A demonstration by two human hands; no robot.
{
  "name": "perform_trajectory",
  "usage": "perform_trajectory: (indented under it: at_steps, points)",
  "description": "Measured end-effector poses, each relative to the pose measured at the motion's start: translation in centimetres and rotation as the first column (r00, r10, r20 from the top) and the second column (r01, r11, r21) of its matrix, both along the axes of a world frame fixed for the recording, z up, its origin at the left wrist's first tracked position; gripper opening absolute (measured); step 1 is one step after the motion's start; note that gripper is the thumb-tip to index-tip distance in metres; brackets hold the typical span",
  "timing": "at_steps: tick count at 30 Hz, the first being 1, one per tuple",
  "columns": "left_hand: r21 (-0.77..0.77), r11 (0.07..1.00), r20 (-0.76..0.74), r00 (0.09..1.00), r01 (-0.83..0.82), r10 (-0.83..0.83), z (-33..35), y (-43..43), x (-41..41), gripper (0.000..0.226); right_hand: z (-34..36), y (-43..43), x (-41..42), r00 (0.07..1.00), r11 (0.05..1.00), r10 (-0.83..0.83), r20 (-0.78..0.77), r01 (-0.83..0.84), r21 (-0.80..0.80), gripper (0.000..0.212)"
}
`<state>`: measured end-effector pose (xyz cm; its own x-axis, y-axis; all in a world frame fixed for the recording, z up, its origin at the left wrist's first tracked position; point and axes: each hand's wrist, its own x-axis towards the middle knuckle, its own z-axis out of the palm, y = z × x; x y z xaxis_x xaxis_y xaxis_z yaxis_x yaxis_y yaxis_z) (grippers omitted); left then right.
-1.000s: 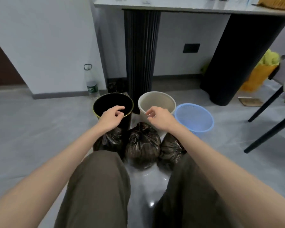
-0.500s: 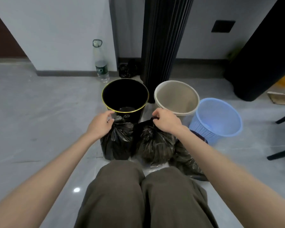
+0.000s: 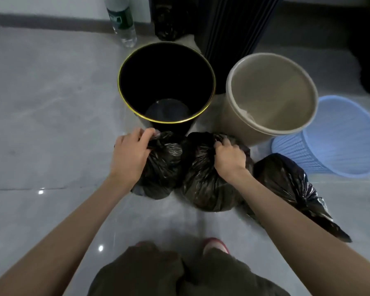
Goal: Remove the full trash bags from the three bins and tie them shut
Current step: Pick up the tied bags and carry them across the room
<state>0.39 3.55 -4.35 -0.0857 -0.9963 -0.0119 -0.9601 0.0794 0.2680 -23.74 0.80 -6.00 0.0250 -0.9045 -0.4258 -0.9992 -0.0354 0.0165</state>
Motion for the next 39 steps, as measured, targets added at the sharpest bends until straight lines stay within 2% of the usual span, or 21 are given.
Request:
perform_trajectory:
  at_steps: [5, 9, 13, 15, 21, 28, 34, 39]
  points:
    - [0.008, 1.000, -0.063, 0.998, -0.028, 0.029, 0.4, 0.2, 0.4, 0.041, -0.7, -0.1, 0.4, 0.996, 0.998, 0.059, -0.067, -0.058, 0.016, 0.031]
    - [0.014, 1.000, -0.063, 0.998, 0.025, -0.024, 0.9, 0.3, 0.4, 0.050, 1.0, 0.5, 0.2, 0.998, 0.998, 0.044, -0.043, -0.043, 0.038, 0.030]
    - [0.195, 0.981, -0.051, 0.999, 0.003, 0.007, 3.4, 1.7, 0.4, 0.046, 4.7, 1.6, 0.1, 0.997, 0.988, -0.015, 0.077, 0.003, 0.152, 0.028]
    - [0.249, 0.968, -0.107, 0.992, -0.037, 0.065, 5.9, 3.0, 0.6, 0.042, 7.4, 2.5, 0.5, 0.994, 0.977, -0.010, 0.112, -0.014, 0.213, 0.027]
    - [0.297, 0.951, -0.222, 0.963, -0.083, 0.153, 18.2, 6.3, 2.3, 0.036, 19.1, 3.5, 2.7, 0.988, 0.967, 0.025, 0.150, -0.062, 0.248, 0.029]
    - [0.344, 0.900, -0.227, 0.906, -0.268, 0.357, 34.4, 9.8, 4.5, 0.035, 36.4, 4.4, 5.1, 0.969, 0.960, 0.027, 0.245, -0.094, 0.265, 0.030]
    - [0.262, 0.894, -0.226, 0.878, -0.363, 0.423, 46.0, 12.6, 6.5, 0.041, 49.1, 4.7, 6.2, 0.915, 0.979, 0.100, 0.391, -0.161, 0.126, 0.028]
    - [0.177, 0.840, -0.284, 0.791, -0.513, 0.542, 52.4, 14.0, 8.3, 0.039, 56.0, 4.2, 7.8, 0.849, 0.981, 0.173, 0.500, -0.192, -0.014, 0.024]
